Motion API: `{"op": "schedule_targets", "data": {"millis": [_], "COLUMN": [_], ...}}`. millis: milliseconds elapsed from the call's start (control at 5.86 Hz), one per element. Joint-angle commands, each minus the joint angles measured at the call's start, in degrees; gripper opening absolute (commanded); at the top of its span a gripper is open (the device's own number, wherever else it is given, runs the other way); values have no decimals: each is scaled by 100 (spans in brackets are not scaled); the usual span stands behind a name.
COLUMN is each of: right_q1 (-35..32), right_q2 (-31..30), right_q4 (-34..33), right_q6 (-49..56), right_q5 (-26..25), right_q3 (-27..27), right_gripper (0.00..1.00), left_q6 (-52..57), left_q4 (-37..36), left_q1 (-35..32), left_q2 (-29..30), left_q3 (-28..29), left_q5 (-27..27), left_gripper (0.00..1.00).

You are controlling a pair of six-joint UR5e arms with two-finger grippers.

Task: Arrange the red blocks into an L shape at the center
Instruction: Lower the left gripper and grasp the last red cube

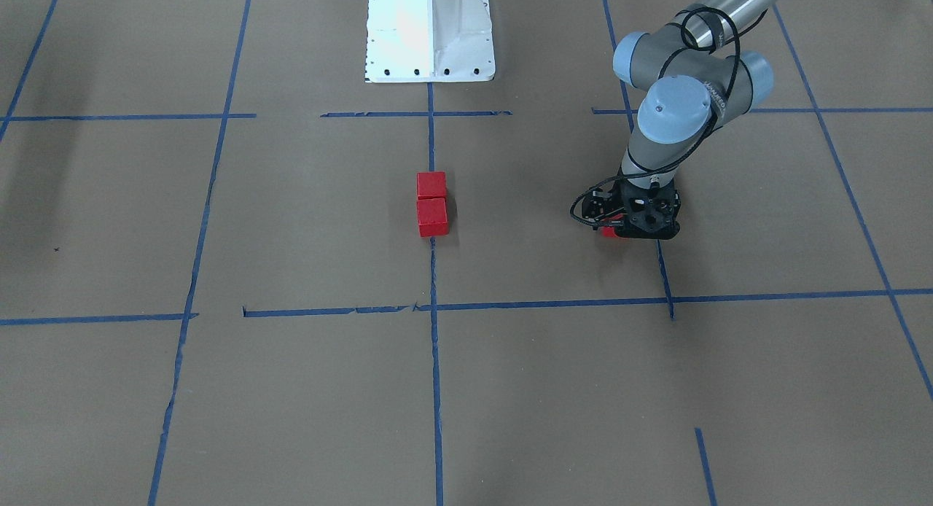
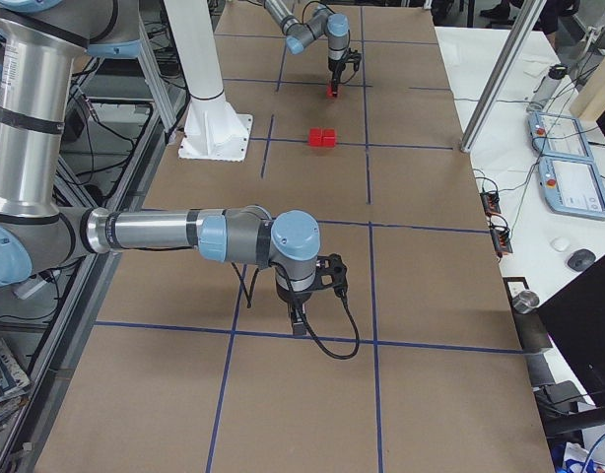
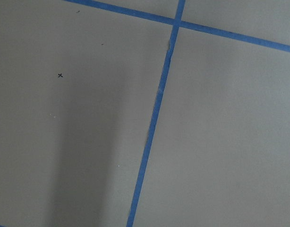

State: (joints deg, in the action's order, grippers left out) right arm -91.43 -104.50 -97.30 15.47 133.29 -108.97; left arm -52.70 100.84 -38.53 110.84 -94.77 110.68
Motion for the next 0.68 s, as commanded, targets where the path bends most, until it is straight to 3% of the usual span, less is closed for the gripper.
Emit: {"op": "schedule_targets", "data": {"millis": [0,341,512], "right_q1": [-6,2,2], "right_q2": [0,0,0], "right_q4": [0,0,0], "right_q6": [0,0,0], "right_q5": [-4,4,-4], "right_q3": [-1,-1,-10], "right_gripper": [100,100,100], "left_q6": [-169,-223,-354], "left_q4": [32,6,-56], "left_q1": [3,3,3], "left_q2": [-18,-19,77], "left_q3": [12,-67,-94], "left_q5": [285,419,419], "left_gripper": [83,22,10]}}
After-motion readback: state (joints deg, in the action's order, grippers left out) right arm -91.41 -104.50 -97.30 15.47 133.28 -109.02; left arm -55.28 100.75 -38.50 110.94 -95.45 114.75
